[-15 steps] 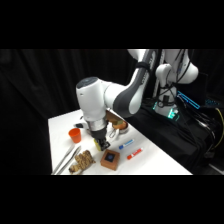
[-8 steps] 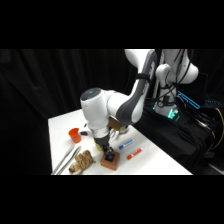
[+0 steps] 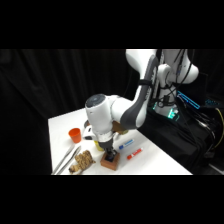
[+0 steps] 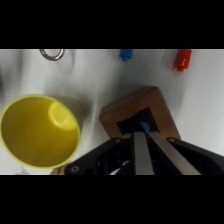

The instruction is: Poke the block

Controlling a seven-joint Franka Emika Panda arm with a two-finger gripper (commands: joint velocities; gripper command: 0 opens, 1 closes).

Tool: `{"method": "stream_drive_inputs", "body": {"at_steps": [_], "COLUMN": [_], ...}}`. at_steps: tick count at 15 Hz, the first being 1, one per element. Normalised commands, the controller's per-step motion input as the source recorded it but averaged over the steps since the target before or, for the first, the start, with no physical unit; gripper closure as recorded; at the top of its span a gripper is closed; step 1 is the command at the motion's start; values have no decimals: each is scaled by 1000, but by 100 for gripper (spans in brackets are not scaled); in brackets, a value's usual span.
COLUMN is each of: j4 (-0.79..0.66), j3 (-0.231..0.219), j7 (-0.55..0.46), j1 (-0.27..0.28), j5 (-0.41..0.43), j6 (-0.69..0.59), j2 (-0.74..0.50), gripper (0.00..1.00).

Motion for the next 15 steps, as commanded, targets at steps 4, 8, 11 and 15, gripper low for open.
{"method": "stream_drive_inputs", "body": {"at_steps": [4, 8, 11, 15], "j4": [-93, -171, -283, -225], "j3": [24, 18, 15, 24], "j7": [93, 129, 183, 175], "j1": [35, 52, 76, 43], "j5": [-97, -107, -120, -134], "j6": [169, 86, -118, -290], "j2": [-18, -169, -438, -503], "gripper": [99, 99, 99, 100]}}
